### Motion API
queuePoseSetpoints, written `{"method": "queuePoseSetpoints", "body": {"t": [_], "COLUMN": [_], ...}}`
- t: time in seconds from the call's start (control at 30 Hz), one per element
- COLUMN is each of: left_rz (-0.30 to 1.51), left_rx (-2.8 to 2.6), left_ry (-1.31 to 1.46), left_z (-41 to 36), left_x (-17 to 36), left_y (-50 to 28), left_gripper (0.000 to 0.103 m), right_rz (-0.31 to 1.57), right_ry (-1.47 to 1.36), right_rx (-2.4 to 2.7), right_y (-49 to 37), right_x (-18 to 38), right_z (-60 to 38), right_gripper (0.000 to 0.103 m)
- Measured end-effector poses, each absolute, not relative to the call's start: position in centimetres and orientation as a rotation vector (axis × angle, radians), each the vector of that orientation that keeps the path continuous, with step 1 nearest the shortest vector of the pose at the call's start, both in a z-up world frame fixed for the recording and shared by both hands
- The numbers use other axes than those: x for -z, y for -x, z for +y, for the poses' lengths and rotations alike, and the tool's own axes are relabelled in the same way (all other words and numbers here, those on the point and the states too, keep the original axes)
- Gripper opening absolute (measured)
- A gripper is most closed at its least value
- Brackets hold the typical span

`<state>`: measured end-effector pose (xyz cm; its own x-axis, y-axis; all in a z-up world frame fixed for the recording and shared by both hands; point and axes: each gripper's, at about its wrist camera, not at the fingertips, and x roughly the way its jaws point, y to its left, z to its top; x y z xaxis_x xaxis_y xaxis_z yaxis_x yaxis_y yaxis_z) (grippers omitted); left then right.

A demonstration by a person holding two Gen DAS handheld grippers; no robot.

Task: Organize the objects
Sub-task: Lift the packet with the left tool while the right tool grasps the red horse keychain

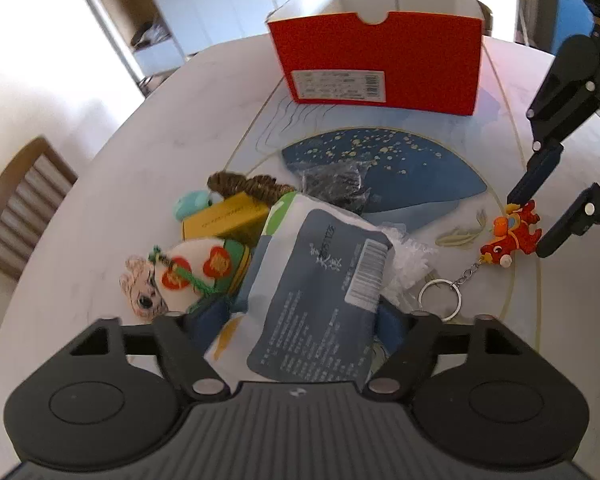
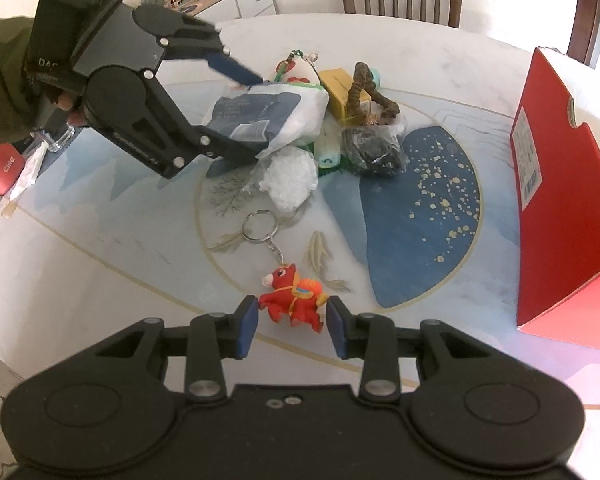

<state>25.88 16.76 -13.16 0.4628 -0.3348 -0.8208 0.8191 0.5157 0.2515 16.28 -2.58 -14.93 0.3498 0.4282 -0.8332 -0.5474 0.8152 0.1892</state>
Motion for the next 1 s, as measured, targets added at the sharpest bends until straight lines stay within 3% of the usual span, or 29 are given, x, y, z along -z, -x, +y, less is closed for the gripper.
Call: {"method": "queuePoseSetpoints", "body": {"t": [0.1,0.17,0.33,0.5,0.57,0.63,1.0], "left_rz": [0.797,0.81,0.842,0.84,0.84,0.844,0.871], "left_rx": [0.746,0.697,0.571,0.464,0.419,0.391,0.256], "left_ry": [-0.673,-0.627,-0.488,-0.393,-0.368,-0.334,-0.223], "left_z": [16.8,17.0,17.3,17.3,17.3,17.4,17.6], "left_x": [12.8,12.3,11.3,10.0,9.6,9.3,8.8], "left_y": [-25.5,-25.3,-24.6,-23.0,-22.4,-21.9,-19.1], "left_gripper": [0.063,0.052,0.044,0.044,0.044,0.044,0.044], "right_rz": [1.021,1.009,0.989,0.977,0.975,0.971,0.942], "right_ry": [0.121,0.104,0.108,0.159,0.184,0.192,0.299], "right_rx": [-0.63,-0.625,-0.64,-0.699,-0.712,-0.725,-0.79], "right_y": [-16.2,-16.2,-15.9,-16.0,-16.3,-16.6,-16.7], "right_x": [14.5,14.1,13.9,14.1,14.6,15.1,16.7], "right_z": [-2.9,-3.2,-4.1,-3.6,-3.2,-3.1,-2.4], "right_gripper": [0.032,0.025,0.02,0.03,0.044,0.051,0.052]}}
